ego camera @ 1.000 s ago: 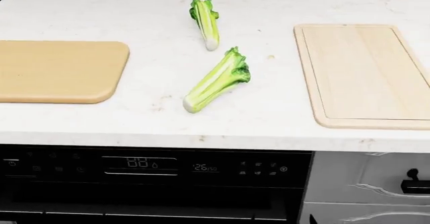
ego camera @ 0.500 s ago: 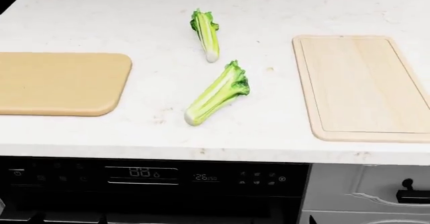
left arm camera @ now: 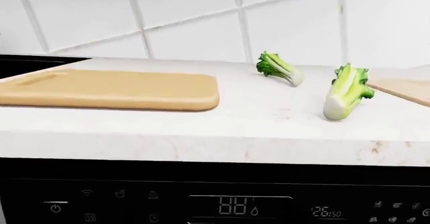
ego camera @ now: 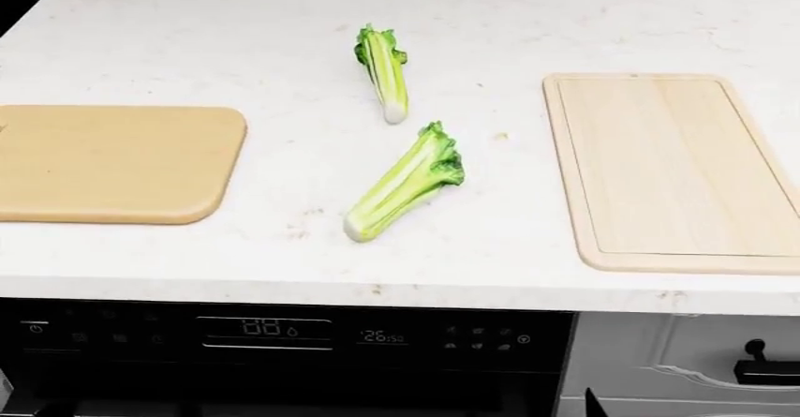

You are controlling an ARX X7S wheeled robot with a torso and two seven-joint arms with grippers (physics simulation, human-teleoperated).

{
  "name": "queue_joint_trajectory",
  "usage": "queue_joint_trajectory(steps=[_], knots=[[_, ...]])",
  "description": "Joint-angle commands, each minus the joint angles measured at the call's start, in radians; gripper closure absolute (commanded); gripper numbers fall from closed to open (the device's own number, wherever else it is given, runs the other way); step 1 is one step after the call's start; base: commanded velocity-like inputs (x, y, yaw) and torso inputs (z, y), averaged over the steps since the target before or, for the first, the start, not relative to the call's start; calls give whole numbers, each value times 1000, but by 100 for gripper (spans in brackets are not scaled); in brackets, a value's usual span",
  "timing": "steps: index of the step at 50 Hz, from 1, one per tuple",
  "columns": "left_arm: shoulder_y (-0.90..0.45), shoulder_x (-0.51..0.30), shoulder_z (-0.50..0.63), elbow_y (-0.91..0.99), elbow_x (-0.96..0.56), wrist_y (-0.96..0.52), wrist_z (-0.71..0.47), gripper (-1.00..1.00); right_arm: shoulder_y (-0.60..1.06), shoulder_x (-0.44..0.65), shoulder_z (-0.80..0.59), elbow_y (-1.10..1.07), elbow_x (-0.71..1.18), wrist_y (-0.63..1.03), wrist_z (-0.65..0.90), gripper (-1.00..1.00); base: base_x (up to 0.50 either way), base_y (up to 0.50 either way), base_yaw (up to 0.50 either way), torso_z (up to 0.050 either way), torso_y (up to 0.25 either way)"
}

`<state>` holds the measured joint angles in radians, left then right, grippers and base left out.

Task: Place the celery and the celery on separate cutting boards.

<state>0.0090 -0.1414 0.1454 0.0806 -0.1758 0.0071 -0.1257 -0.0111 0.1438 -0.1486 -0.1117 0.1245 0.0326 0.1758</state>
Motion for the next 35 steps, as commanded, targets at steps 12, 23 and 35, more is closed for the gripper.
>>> queue_joint_trajectory(steps=[12, 23, 35], knots=[[-359, -191, -149, 605, -510, -876, -130, -100, 375, 204, 274, -605, 306, 873, 82, -100, 0, 0, 0, 0, 0], [-453, -224, -220, 653, -667, -1045, -180, -100, 504, 256, 370, -599, 445, 1055, 35, -100, 316, 0, 0, 0, 0], [-481, -213, -224, 659, -751, -1104, -196, -100, 560, 266, 360, -547, 470, 1088, 23, -100, 500, 0, 0, 0, 0]])
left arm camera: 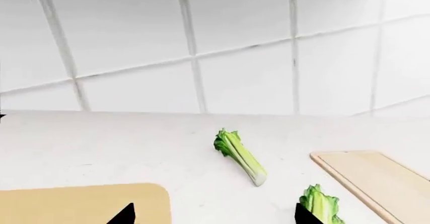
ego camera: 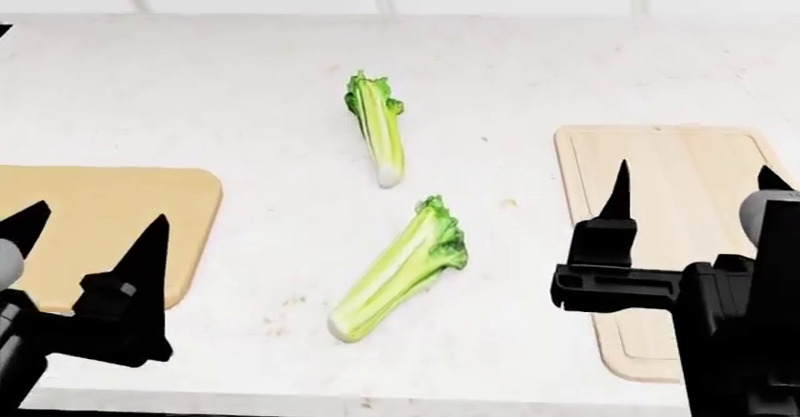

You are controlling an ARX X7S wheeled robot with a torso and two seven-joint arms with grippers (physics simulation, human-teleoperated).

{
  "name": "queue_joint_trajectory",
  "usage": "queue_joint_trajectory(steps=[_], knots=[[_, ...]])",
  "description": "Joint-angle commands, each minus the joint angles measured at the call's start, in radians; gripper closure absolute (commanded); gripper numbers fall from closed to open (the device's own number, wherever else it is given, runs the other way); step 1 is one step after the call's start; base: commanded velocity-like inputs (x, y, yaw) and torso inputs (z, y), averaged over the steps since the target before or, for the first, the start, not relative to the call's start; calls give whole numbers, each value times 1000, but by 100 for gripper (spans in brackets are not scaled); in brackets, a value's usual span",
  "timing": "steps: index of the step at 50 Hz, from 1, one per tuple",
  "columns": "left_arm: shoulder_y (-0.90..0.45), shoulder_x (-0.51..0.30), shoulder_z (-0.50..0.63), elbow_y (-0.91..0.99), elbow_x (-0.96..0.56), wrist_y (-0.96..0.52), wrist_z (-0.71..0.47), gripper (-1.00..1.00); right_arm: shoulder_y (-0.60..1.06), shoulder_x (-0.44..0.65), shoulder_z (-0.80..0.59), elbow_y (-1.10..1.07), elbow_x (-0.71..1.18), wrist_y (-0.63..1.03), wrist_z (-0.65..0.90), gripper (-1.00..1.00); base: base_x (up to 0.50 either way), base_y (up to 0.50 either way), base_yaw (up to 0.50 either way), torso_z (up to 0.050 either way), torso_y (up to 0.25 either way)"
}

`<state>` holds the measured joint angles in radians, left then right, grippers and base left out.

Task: Place the celery and the celery on separate cutting boards.

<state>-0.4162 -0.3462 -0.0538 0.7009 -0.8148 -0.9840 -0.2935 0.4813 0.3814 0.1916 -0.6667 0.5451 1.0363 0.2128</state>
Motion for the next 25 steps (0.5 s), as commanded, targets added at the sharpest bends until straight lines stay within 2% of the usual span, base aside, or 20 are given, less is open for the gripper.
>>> queue_joint_trajectory(steps=[1, 5, 10, 15, 17, 20, 25], knots=[[-63, -10, -26, 42, -120, -121, -31, -100, 65, 27, 20, 10, 52, 85, -15, -100, 500, 0, 0, 0, 0], [-67, -12, -38, 52, -143, -134, -44, -100, 72, 26, 20, 9, 64, 102, -15, -100, 500, 0, 0, 0, 0], [-136, 11, -39, 65, -223, -199, -91, -100, 76, 25, 17, 10, 72, 110, -14, -100, 500, 0, 0, 0, 0], [-212, 59, -57, 44, -369, -280, -169, -100, 76, 29, 8, 16, 69, 111, -11, -100, 500, 0, 0, 0, 0], [-265, 99, -69, -9, -489, -323, -227, -100, 75, 26, 1, 30, 66, 109, -10, -100, 461, 0, 0, 0, 0], [-316, 166, -51, -72, -635, -354, -315, -100, 78, 24, 2, 34, 70, 118, -6, -100, 56, 0, 0, 0, 5], [-291, 199, 50, -61, -631, -385, -316, -100, 84, 28, 0, 47, 62, 120, 4, -100, 0, 0, 0, 0, 0]])
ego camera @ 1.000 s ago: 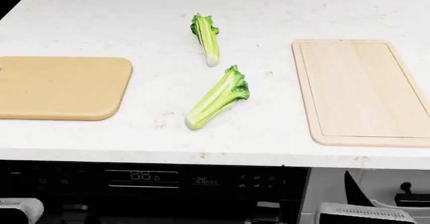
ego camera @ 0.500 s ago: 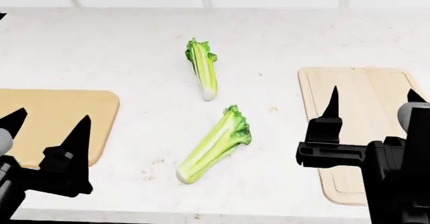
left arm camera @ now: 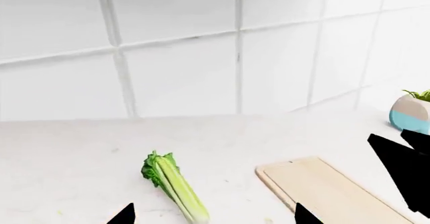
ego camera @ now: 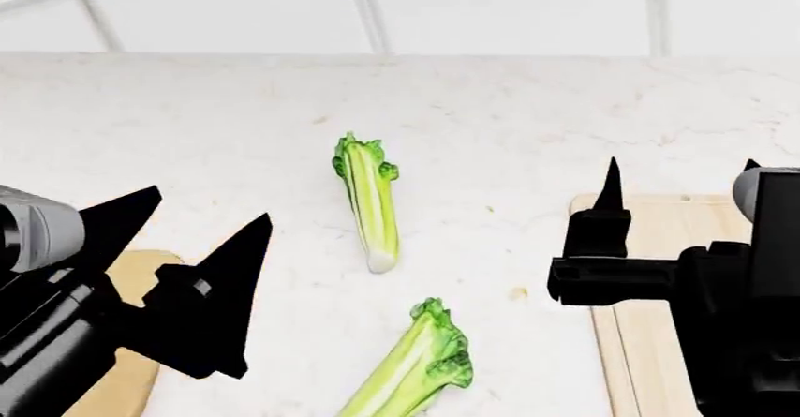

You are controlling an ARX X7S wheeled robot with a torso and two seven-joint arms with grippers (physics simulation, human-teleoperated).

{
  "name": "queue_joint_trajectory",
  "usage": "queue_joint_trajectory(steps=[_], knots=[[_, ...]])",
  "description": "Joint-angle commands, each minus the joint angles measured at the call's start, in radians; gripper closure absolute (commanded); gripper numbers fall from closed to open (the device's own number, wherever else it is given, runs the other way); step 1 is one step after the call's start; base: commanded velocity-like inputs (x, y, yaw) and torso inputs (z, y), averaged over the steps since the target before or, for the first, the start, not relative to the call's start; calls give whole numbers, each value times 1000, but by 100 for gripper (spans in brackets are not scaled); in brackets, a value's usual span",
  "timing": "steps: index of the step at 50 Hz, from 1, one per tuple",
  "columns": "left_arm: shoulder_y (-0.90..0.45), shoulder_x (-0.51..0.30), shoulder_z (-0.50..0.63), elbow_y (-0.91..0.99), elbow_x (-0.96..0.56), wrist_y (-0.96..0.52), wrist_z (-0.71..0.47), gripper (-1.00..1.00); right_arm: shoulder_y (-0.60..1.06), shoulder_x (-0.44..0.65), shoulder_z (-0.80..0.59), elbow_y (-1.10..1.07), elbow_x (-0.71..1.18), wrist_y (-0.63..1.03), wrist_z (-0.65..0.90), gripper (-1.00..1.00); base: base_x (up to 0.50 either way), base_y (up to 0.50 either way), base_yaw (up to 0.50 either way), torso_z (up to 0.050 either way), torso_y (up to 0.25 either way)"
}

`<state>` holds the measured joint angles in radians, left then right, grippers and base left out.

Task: Place the celery and the celery on separate cutting boards.

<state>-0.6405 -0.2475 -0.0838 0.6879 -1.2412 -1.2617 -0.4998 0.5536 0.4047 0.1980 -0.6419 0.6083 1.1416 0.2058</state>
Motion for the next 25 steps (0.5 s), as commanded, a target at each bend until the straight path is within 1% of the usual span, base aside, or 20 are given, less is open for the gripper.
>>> queue_joint_trajectory(steps=[1, 4, 6, 8, 10, 15, 17, 20, 25], knots=[[-57, 103, 88, -48, -214, -111, -121, -100, 10, 5, -9, 25, -2, 12, 10, -100, 0, 0, 0, 0, 0], [-1, 131, 107, -54, -303, -112, -174, -100, 6, 7, -13, 25, -5, 11, 13, -100, 0, 0, 0, 0, 0], [19, 134, 122, -48, -339, -113, -196, -100, 5, 7, -15, 23, -4, 15, 15, -100, 0, 0, 0, 0, 0], [44, 135, 136, -34, -344, -114, -199, -100, 5, 8, -16, 21, -2, 17, 15, -100, 0, 0, 0, 0, 0], [70, 135, 151, -45, -287, -109, -151, -100, 4, 8, -17, 26, -4, 14, 17, -100, 0, 0, 0, 0, 0], [114, 106, 187, -101, -138, -72, -30, -100, -2, 11, -2, 14, 9, 28, 20, -100, 0, 0, 0, 0, 0], [123, 101, 209, -108, -101, -60, -6, -100, -4, 11, 1, 14, 9, 27, 22, -100, 0, 0, 0, 0, 0], [127, 64, 262, -131, 18, -31, 31, -100, -13, 6, -7, 16, 8, 16, 19, -100, 0, 0, 0, 0, 0], [132, 42, 300, -192, 101, 18, 86, -100, -23, -1, -23, 34, -2, -3, 18, -100, 0, 0, 0, 0, 0]])
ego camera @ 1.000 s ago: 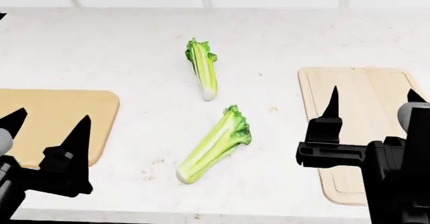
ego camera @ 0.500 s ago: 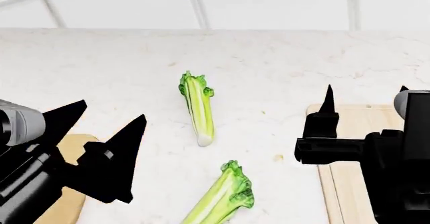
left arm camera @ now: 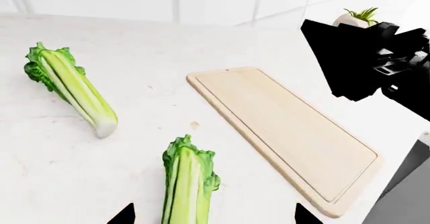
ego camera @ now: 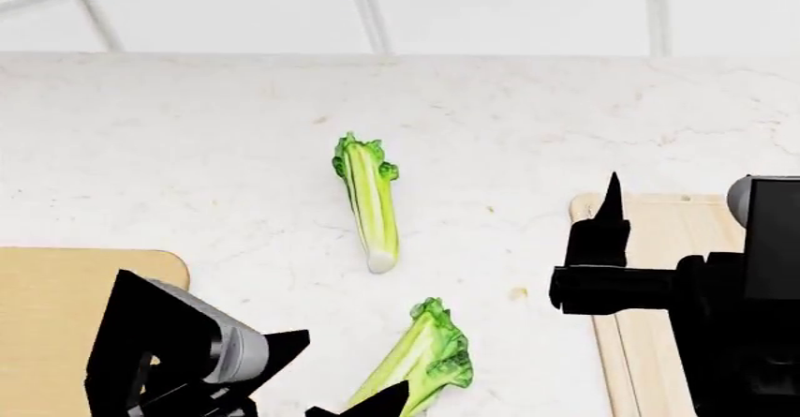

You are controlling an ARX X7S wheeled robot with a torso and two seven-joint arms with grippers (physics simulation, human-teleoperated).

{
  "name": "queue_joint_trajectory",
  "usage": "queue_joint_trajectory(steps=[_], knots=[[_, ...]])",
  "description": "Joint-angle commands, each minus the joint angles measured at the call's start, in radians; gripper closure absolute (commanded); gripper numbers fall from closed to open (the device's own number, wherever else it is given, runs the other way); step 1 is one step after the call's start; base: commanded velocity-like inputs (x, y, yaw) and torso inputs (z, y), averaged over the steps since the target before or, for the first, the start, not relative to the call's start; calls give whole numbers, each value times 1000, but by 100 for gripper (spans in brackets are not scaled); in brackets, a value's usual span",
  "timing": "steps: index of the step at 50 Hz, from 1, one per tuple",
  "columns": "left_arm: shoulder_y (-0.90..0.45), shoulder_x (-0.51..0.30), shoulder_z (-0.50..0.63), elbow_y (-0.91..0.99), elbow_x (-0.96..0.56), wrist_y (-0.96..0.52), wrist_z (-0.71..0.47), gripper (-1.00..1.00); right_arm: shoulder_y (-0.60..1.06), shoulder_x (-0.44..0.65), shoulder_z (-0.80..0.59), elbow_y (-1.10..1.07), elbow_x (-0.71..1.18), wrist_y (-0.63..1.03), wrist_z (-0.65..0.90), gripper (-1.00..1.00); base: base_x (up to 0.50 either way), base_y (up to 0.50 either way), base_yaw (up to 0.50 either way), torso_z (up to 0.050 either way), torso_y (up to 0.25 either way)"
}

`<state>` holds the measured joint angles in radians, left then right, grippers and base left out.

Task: Place the celery and the celery on separate cutting boards.

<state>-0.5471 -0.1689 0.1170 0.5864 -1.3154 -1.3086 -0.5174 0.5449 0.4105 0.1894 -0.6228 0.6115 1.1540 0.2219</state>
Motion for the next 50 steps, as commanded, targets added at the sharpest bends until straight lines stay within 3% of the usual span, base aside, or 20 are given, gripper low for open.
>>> queue_joint_trajectory(steps=[1, 10, 26, 27, 38, 47, 50], knots=[[37, -38, 107, -102, 181, 66, 110, -100, -9, -8, -13, 10, 1, -7, 3, -100, 0, 0, 0, 0, 0], [40, -54, 165, -181, 248, 115, 178, -100, -39, -12, -9, 21, 0, -30, -1, -100, 0, 0, 0, 0, 0], [-12, -6, 267, -347, 340, 197, 263, -100, -34, -19, -57, 55, -13, -50, -4, -100, 0, 0, 0, 0, 0], [-12, -4, 259, -337, 334, 197, 255, 100, -37, -21, -57, 58, -13, -54, -4, -100, 0, 0, 0, 0, 0], [-32, -6, 222, -271, 267, 157, 201, 100, -40, -17, -55, 56, -5, -50, -1, -100, 0, 0, 0, 0, 0], [-135, -63, 13, -140, 59, 66, 26, 100, 51, -36, -104, 80, 5, 7, 21, -100, 0, 0, 0, 0, 0], [-166, -124, -86, -118, -32, 44, -38, 100, 115, -56, -97, 97, 23, 45, 35, -100, 0, 0, 0, 0, 0]])
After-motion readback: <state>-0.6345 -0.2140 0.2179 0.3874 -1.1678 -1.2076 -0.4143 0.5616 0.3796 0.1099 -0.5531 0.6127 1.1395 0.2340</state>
